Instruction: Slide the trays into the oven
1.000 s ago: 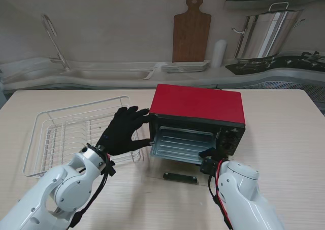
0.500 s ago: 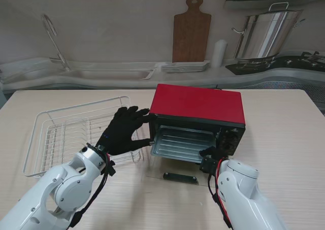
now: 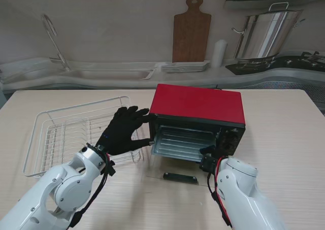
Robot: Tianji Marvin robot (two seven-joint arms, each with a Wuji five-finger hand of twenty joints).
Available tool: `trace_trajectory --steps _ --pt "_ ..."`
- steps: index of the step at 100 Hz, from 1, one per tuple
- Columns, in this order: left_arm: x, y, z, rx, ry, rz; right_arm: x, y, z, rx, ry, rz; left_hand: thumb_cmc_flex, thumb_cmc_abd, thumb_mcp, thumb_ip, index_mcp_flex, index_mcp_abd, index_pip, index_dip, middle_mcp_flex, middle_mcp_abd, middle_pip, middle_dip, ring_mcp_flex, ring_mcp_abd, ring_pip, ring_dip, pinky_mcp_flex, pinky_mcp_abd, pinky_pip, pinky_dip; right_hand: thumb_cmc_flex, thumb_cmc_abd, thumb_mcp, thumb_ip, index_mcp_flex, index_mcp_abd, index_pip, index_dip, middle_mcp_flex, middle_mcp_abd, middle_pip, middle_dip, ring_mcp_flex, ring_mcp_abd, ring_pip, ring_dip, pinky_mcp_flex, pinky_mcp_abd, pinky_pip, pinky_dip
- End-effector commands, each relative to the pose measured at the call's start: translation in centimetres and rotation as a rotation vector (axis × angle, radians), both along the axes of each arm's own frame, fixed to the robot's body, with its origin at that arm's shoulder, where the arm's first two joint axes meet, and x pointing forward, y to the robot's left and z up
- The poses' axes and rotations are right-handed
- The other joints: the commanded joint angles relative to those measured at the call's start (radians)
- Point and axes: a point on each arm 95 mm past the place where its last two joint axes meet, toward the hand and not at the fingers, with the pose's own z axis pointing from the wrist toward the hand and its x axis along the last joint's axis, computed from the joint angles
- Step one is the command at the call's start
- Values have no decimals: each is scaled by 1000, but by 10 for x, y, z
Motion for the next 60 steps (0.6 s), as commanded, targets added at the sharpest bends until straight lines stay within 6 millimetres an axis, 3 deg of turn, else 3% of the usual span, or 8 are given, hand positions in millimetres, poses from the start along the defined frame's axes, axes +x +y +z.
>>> trace_trajectory --steps 1,60 --pt "-2 -2 -1 1 15 -4 -3 6 -7 21 16 5 -5 37 -8 18 -30 -3 -2 6 -43 -26 -2 -14 -30 -34 -21 -11 -20 -27 -52 -16 29 12 -31 16 -12 -19 41 -21 -4 17 8 12 3 57 19 1 -42 -15 11 -6" --pt "-2 -1 -1 -2 18 -2 -1 9 -4 39 15 -2 -6 37 -6 18 -21 -1 2 10 -41 -25 -2 -13 -30 -34 -21 -11 -20 -27 -51 -15 29 63 -103 13 -19 -30 85 -49 -2 12 16 3 -2 61 26 4 -54 -3 25 1"
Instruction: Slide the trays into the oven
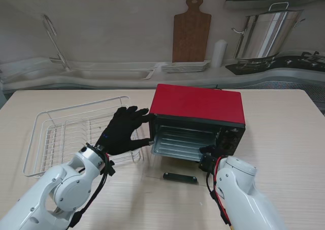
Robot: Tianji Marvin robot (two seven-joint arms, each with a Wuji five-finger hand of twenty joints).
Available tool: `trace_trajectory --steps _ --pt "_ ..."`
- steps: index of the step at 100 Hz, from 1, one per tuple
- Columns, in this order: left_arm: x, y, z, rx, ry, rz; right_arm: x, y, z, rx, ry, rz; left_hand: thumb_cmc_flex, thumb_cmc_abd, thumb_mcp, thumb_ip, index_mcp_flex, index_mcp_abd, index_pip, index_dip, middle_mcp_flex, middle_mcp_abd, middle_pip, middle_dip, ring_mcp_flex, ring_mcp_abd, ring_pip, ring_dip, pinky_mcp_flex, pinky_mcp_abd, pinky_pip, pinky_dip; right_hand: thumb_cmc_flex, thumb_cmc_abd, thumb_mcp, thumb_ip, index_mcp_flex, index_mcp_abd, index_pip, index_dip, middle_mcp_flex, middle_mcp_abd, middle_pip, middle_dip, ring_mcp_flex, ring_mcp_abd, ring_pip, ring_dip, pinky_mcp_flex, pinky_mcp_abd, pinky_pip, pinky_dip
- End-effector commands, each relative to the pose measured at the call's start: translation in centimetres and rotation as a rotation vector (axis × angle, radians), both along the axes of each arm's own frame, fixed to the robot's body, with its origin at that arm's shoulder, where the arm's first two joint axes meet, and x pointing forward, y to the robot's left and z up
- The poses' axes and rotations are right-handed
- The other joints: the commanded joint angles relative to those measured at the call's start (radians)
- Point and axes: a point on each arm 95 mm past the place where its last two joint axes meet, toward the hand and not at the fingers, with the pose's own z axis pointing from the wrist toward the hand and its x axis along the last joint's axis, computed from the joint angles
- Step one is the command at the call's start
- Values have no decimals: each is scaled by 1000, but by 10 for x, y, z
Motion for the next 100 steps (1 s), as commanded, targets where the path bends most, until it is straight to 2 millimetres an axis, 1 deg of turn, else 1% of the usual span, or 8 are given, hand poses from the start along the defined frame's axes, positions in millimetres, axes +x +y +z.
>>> trace_trajectory --steps 1,15,38,49,53,58,80,100 --pt "-2 -2 -1 0 14 -4 -3 7 -5 22 4 15 -6 36 -6 17 -21 -1 2 10 -41 -25 -1 -13 -30 -34 -21 -11 -20 -27 -51 -15 28 7 -43 12 -21 -28 36 -23 -4 11 15 3 -4 60 25 4 -49 -5 25 2" --pt "-2 -2 -1 0 14 -5 -3 6 -5 20 7 18 -7 36 -6 17 -22 -1 3 12 -40 -26 -1 -13 -28 -35 -21 -11 -20 -27 -51 -15 -28 -38 -56 13 -39 -10 39 -42 -26 17 18 8 -22 64 19 3 -65 5 32 11" --pt "-2 -2 0 -2 11 -5 -4 3 -6 -13 17 33 -6 36 -5 17 -21 -1 4 13 -40 -25 -1 -12 -30 -34 -21 -11 -20 -27 -51 -14 -183 -141 54 11 -4 14 -80 -15 -38 17 5 14 -15 59 -46 -33 -66 28 4 -5" --pt "-2 -2 -1 -2 10 -5 -4 1 -7 -30 19 45 -6 35 -5 17 -21 0 4 13 -41 -25 -1 -12 -30 -33 -21 -11 -21 -27 -51 -14 -234 -103 10 40 14 31 -157 20 -20 22 -39 3 -6 63 -95 -50 -65 56 -15 -24" --pt "-2 -2 -1 -3 10 -5 -4 1 -8 -36 18 50 -7 35 -5 17 -22 0 4 14 -41 -24 -1 -12 -29 -34 -21 -11 -21 -27 -51 -14 -262 -111 8 77 25 33 -197 42 -15 22 -54 -2 -6 62 -109 -54 -67 59 -16 -27" --pt "-2 -2 -1 -3 10 -5 -4 0 -9 -43 18 56 -6 35 -4 17 -22 0 4 14 -40 -24 -1 -12 -30 -34 -21 -11 -21 -27 -51 -14 -294 -121 3 126 28 37 -259 131 -9 21 -69 -6 -7 66 -122 -54 -70 68 -17 -31" --pt "-2 -2 -1 -5 9 -4 -3 -3 -12 -50 20 74 -6 34 -3 17 -22 1 4 14 -42 -25 -1 -12 -30 -34 -21 -11 -21 -27 -51 -13 -378 -145 -52 120 -26 57 -293 147 -15 31 -91 -14 -17 81 -131 -56 -95 98 -6 -23" --pt "-3 -2 -1 -6 8 -3 -5 -6 -14 -42 29 88 -7 33 -3 16 -21 0 4 15 -39 -26 0 -11 -29 -35 -20 -11 -20 -27 -50 -13 -388 -145 -68 126 -34 62 -283 169 -18 29 -40 9 -12 85 -81 -34 -84 92 30 -7"
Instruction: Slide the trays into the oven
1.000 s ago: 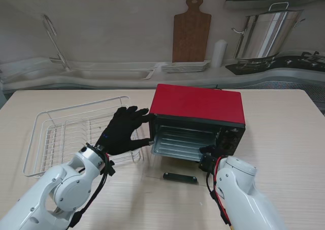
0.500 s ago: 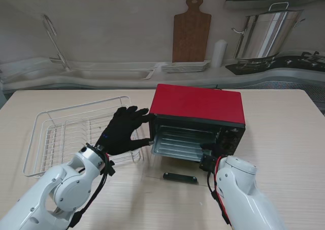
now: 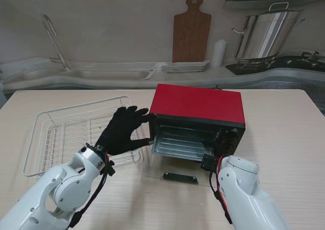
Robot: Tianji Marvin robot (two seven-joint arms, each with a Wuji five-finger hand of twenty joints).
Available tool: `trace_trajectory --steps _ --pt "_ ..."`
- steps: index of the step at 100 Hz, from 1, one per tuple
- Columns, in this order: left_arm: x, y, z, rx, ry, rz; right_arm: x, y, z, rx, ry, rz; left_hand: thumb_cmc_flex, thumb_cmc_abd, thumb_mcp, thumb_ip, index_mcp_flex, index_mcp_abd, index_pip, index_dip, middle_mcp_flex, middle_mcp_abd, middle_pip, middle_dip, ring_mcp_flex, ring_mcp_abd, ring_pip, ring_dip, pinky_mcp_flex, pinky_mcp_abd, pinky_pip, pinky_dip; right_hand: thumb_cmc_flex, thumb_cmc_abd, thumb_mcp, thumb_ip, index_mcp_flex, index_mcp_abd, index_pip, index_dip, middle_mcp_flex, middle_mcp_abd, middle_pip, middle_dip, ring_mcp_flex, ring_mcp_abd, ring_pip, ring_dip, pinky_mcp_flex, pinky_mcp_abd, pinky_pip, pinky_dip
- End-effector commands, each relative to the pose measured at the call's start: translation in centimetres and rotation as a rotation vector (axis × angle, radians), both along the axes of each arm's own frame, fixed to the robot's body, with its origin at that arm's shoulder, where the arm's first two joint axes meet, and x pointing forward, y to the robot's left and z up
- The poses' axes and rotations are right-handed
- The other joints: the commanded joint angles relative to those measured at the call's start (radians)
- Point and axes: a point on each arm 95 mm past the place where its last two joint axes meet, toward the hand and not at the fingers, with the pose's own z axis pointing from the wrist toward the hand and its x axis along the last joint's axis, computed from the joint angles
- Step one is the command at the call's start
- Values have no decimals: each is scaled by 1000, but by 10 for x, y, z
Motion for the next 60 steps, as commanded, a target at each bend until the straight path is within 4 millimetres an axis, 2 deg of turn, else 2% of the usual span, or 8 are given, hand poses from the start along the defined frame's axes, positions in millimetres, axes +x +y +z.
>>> trace_trajectory --steps 1,15,29,40,60 --pt "-2 -2 -1 -2 11 -5 -9 1 -16 7 43 12 -7 32 -3 16 -21 0 4 15 -39 -25 0 -11 -29 -35 -21 -11 -20 -27 -50 -13 -28 -25 -33 21 -19 -1 10 24 14 17 37 11 -2 71 39 14 -71 78 45 16" --pt "-2 -2 -1 -4 11 -5 -10 -1 -17 12 49 17 -6 32 -1 17 -21 1 4 15 -40 -24 1 -11 -30 -33 -21 -11 -21 -26 -50 -12 -27 -24 -38 23 -25 -6 23 40 -3 15 61 21 -11 70 50 17 -67 71 51 19" --pt "-2 -2 -1 -7 10 -6 -11 -4 -17 7 44 23 -7 32 -1 16 -21 1 4 15 -39 -24 2 -10 -29 -34 -20 -11 -21 -27 -51 -13 -29 -16 -48 25 -33 -8 11 53 1 15 13 -2 -17 68 -29 -29 -79 105 -2 -16" --pt "-3 -2 -1 -8 11 -6 -11 -5 -17 0 39 27 -7 32 -1 16 -21 1 4 16 -40 -25 2 -10 -30 -34 -21 -11 -20 -28 -51 -13 -27 -11 -54 28 -37 -6 -5 45 16 15 -51 -28 -23 61 -132 -80 -124 138 -90 -78" --pt "-3 -2 -1 -11 10 -6 -11 -8 -17 0 36 23 -6 31 1 16 -21 2 5 16 -39 -25 2 -9 -30 -34 -20 -11 -20 -28 -51 -12 -23 -8 -63 31 -48 10 -24 16 23 19 -157 -66 -50 53 -320 -171 -161 138 -290 -220"
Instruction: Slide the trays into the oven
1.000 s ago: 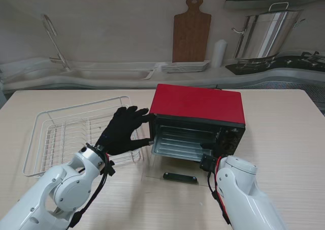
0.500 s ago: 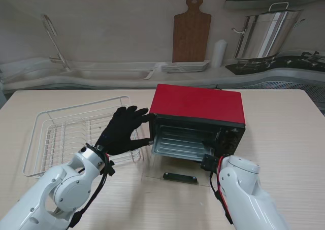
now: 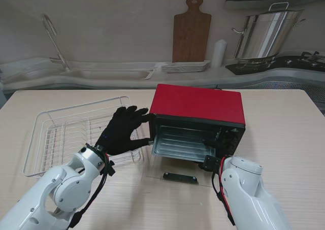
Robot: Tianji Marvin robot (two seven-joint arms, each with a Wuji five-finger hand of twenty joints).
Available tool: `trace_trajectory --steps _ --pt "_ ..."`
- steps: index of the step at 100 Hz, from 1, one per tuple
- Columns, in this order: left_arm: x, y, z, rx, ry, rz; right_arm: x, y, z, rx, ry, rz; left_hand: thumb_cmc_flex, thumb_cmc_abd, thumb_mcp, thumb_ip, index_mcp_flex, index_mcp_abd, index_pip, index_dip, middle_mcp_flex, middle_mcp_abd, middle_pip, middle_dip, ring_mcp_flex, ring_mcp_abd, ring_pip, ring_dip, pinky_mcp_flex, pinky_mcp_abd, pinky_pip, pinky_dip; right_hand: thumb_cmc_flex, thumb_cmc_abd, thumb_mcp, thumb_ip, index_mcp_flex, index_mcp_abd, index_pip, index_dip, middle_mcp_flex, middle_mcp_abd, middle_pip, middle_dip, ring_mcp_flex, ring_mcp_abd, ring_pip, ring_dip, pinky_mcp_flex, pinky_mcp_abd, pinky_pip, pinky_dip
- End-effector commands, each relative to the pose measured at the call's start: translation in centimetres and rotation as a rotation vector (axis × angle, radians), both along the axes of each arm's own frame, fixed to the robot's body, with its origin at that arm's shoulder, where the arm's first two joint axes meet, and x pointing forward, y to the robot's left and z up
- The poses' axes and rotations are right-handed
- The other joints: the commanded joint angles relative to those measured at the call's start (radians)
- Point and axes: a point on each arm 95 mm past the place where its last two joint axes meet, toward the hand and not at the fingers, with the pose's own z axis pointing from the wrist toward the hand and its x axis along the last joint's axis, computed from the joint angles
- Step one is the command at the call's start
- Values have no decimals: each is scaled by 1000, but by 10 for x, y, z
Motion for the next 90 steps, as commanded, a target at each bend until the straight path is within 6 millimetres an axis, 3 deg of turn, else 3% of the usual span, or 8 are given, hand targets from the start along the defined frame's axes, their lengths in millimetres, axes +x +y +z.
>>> trace_trajectory --steps 1,31,45,61,90 --pt "-3 -2 -1 -4 12 -7 -9 -2 -17 -4 44 3 -7 31 0 16 -21 1 4 15 -39 -24 2 -9 -30 -33 -20 -11 -20 -28 -51 -12 -23 -8 -44 27 -20 2 -9 -20 25 19 -28 -18 -18 49 -49 -27 -134 139 -59 -53" --pt "-3 -2 -1 -6 13 -9 -9 -7 -17 -2 43 -11 -8 31 1 16 -20 1 5 16 -38 -25 3 -9 -29 -36 -20 -11 -20 -28 -51 -13 -28 2 -60 31 -41 16 -14 -47 25 23 -99 -43 -36 35 -198 -81 -161 139 -190 -222" --pt "-3 -2 -1 -7 14 -8 -9 -10 -17 3 39 -22 -8 31 2 15 -22 1 4 15 -39 -23 3 -9 -30 -36 -20 -11 -20 -28 -52 -13 -33 -7 -62 32 -32 28 -6 -59 78 13 -174 -80 -21 19 -229 -92 -151 130 -216 -237" --pt "-3 -2 -1 -7 14 -7 -10 -11 -17 3 30 -26 -7 31 3 15 -21 2 4 16 -38 -23 3 -8 -30 -35 -20 -11 -20 -28 -51 -13 -48 -28 -68 28 -36 20 4 -71 189 -5 -345 -163 -8 9 -225 -89 -126 127 -219 -246" --pt "-3 -2 -1 -7 14 -7 -10 -14 -16 8 12 -25 -8 30 3 15 -22 5 4 15 -38 -22 5 -7 -30 -34 -20 -10 -20 -28 -51 -13 -52 -35 -74 29 -37 -3 31 -52 227 -22 -357 -165 17 -1 -214 -86 -105 120 -199 -242"
